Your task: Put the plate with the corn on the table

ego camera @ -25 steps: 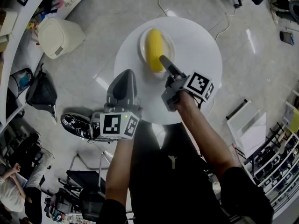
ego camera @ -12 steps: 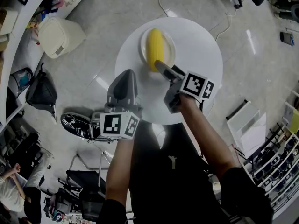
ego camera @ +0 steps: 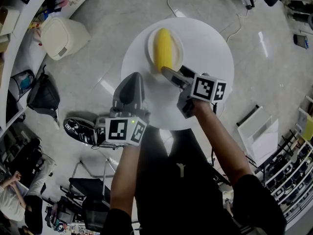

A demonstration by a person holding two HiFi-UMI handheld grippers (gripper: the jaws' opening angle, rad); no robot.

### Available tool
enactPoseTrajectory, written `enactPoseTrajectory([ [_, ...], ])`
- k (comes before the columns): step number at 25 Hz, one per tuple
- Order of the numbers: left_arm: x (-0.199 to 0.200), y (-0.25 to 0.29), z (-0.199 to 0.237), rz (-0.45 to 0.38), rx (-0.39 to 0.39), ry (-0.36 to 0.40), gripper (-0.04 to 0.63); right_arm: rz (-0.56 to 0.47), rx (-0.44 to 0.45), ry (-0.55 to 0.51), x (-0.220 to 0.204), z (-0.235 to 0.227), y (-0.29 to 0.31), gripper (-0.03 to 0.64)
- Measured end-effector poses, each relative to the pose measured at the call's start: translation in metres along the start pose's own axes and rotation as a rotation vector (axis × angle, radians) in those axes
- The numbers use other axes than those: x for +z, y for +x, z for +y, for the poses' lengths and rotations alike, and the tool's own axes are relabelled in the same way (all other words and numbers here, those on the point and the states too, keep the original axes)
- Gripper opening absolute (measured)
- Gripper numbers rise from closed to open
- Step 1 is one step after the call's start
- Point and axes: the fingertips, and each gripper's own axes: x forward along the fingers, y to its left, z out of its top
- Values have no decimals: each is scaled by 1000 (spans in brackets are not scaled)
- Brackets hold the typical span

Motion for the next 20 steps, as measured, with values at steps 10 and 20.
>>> enactPoseTrajectory([
  [10, -3, -1, -4, 3, -3, 1, 5, 102, -6, -130, -8, -4, -4, 451],
  [20, -7, -4, -7, -7, 0, 1, 5, 209, -4, -307, -24, -2, -3, 449],
])
